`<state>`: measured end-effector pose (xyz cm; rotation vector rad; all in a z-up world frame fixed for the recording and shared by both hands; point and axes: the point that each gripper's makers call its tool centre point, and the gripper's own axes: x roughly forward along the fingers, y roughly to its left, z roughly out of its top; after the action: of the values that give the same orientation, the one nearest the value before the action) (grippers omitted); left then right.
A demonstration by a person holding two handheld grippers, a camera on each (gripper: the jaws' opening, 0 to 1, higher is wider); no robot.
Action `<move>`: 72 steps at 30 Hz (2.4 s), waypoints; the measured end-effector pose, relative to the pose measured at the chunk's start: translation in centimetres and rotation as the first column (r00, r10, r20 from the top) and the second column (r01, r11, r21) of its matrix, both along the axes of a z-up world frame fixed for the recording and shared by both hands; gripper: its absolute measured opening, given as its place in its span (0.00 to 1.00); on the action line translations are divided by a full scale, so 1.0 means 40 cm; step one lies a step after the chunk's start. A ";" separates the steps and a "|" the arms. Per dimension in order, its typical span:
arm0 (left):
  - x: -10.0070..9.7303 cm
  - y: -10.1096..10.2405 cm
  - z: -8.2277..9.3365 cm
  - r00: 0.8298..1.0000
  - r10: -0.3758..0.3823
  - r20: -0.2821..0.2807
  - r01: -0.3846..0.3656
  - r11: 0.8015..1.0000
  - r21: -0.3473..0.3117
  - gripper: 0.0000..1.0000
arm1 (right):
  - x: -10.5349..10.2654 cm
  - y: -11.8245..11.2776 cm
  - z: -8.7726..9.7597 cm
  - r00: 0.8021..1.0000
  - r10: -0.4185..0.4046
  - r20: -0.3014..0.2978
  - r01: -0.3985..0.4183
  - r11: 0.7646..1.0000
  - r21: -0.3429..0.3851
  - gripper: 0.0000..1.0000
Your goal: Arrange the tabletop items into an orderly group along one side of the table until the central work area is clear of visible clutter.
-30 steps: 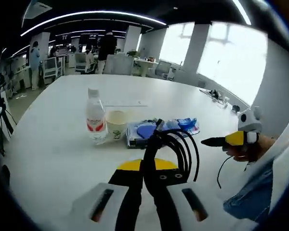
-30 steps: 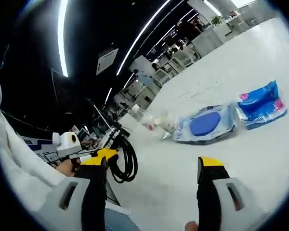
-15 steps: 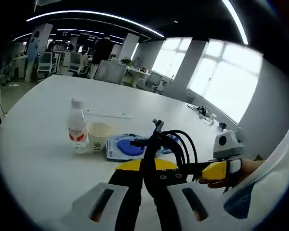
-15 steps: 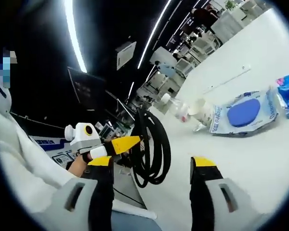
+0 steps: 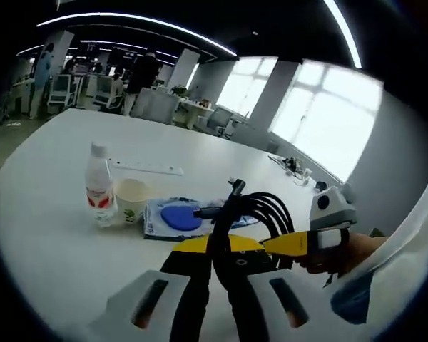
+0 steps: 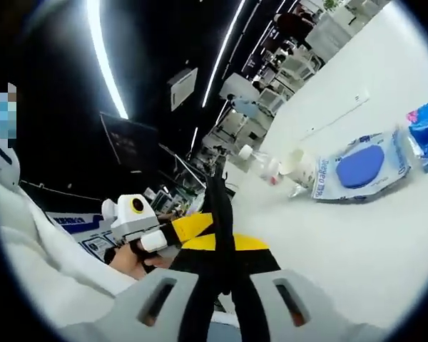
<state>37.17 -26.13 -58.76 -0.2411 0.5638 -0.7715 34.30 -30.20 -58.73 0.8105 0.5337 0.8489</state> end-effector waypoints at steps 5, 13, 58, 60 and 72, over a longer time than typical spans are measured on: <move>-0.007 -0.019 -0.010 0.999 -0.022 -0.043 0.019 0.998 -0.053 0.05 | 0.001 -0.030 -0.006 0.998 -0.038 -0.051 0.040 0.999 0.034 0.01; 0.021 -0.005 0.018 0.999 0.034 0.011 -0.032 0.993 -0.116 0.44 | 0.025 -0.121 -0.013 0.986 -0.155 -0.065 0.158 0.987 0.030 0.00; 0.011 0.098 -0.053 0.989 0.112 -0.091 -0.118 0.991 -0.058 0.53 | 0.063 -0.454 -0.249 0.858 -0.441 -0.264 0.439 0.896 -0.072 0.00; 0.012 0.085 -0.052 0.990 0.106 -0.095 -0.112 0.992 -0.065 0.53 | 0.055 -0.462 -0.267 0.855 -0.443 -0.272 0.430 0.896 -0.107 0.00; 0.001 0.070 -0.057 0.990 0.092 -0.106 -0.100 0.993 -0.070 0.53 | 0.052 -0.502 -0.289 0.810 -0.513 -0.284 0.496 0.858 -0.135 0.01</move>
<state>37.22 -23.35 -61.02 -0.3765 0.6169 -0.6903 36.40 -50.27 -70.30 0.9859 0.5771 0.2078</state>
